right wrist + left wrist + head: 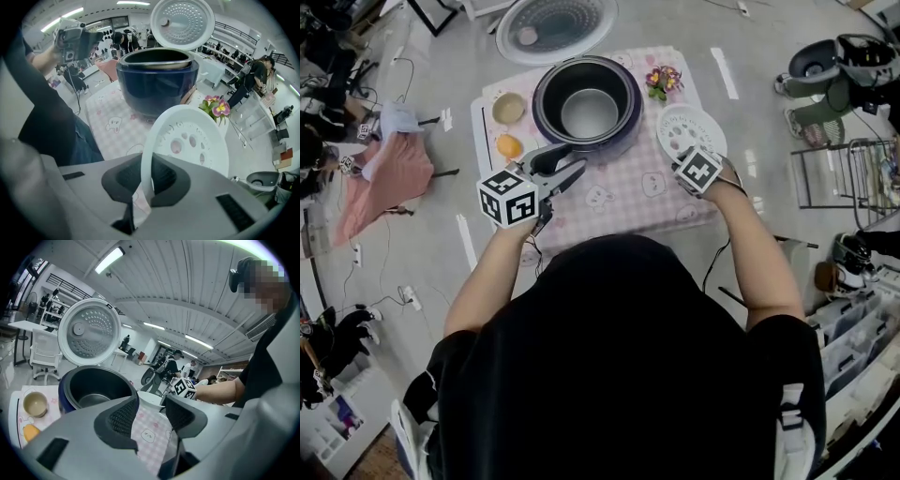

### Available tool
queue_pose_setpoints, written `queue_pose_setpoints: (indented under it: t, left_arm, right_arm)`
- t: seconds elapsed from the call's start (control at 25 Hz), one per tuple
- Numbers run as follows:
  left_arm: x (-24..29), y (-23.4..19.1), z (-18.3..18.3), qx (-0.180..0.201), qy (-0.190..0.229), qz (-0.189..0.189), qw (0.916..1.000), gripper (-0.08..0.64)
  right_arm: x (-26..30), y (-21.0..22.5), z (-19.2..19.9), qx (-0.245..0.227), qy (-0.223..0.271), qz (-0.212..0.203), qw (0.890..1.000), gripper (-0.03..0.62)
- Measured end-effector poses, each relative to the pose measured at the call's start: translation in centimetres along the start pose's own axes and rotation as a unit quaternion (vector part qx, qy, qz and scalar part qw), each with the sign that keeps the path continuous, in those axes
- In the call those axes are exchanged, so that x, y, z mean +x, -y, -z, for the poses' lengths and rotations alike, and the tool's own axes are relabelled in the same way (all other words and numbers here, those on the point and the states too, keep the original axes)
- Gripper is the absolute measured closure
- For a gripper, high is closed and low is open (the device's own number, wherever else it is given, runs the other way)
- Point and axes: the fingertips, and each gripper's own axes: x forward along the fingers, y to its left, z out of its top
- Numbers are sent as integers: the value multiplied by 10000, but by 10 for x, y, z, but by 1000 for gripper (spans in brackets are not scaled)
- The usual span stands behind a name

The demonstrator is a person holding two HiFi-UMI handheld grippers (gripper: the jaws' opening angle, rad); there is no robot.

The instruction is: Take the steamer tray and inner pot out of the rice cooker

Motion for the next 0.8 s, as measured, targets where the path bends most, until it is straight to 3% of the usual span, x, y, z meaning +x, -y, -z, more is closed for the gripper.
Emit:
queue_pose_setpoints:
  t: [0.16,0.36,0.56,0.8]
  left_arm:
    - [2,-4,-1,-63,-13,-63,10000,344]
    - [2,-10,7,-99,-111,-144,9998,344]
    - [5,-18,12,-239,-148,-180,9994,344]
    - [12,-33,17,-370,-208,-192,9989,344]
  right_arm:
    - [17,14,15,-165,-392,222,9989,561]
    - [56,2,32,185,-480,-320,9982,561]
    - [66,21,26,-256,-492,112,9984,561]
    - [93,7,29,-232,-650,-198,9974,558]
